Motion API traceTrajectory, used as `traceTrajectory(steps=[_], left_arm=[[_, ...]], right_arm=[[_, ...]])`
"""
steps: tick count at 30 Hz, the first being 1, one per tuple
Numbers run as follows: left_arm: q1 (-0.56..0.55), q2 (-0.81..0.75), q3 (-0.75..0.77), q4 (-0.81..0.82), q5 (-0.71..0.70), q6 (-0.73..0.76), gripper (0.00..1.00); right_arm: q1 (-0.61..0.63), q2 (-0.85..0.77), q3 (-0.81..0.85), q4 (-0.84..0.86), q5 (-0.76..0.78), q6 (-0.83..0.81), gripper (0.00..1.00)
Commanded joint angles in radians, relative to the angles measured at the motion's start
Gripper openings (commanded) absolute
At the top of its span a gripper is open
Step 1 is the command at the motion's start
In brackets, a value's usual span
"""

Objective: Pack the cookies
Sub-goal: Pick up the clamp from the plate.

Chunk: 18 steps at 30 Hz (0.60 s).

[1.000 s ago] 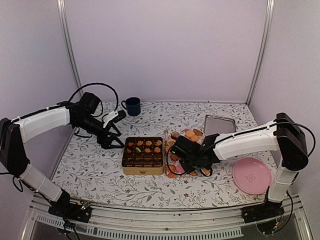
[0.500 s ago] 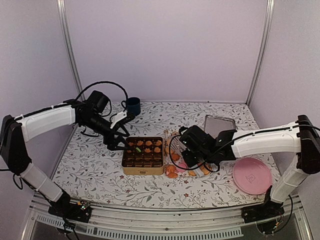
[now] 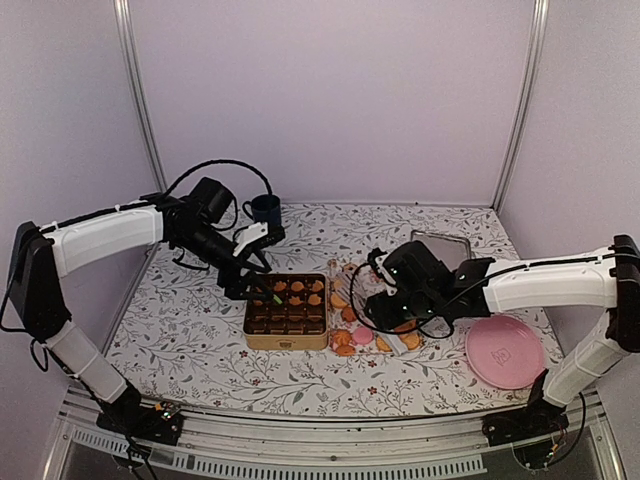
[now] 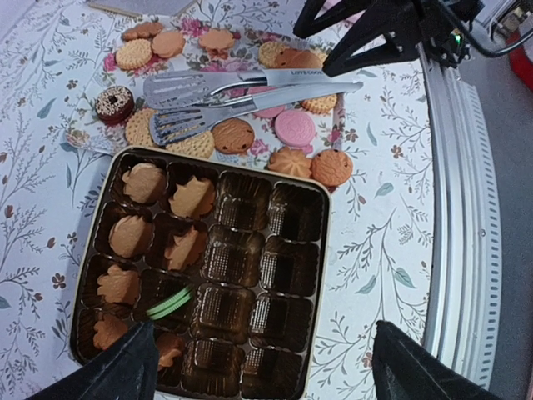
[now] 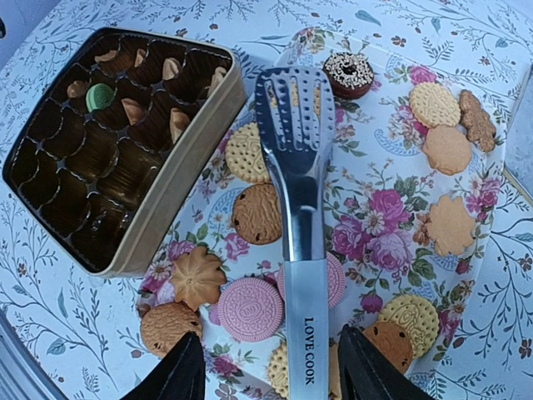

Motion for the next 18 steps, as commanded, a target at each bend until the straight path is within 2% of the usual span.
traceTrajectory(steps=[1,4,9,15,18], left_arm=[[-0.016,-0.012,-0.005,-0.016,-0.016,0.011,0.89],[-0.014,-0.015,-0.004,-0.018,-0.02,0.013,0.89],[-0.014,-0.016,-0.002,-0.016,-0.022,0.011,0.89],[-0.014,-0.02,-0.003,-0.018,-0.031,0.013,0.89],[-0.014,-0.023,-0.002,-0.018,-0.031,0.014,0.89]], right_arm=[[-0.007,0.047,0.034,-0.033,0.029,0.017,0.55],[0.023,0.091,0.075,-0.098,0.107,0.022,0.55],[0.048,0.166,0.112,-0.147,0.132,0.039,0.54],[0.058,0.219,0.135,-0.167,0.161,0.047,0.45],[0.058,0.241,0.151,-0.187,0.188,0.049,0.36]])
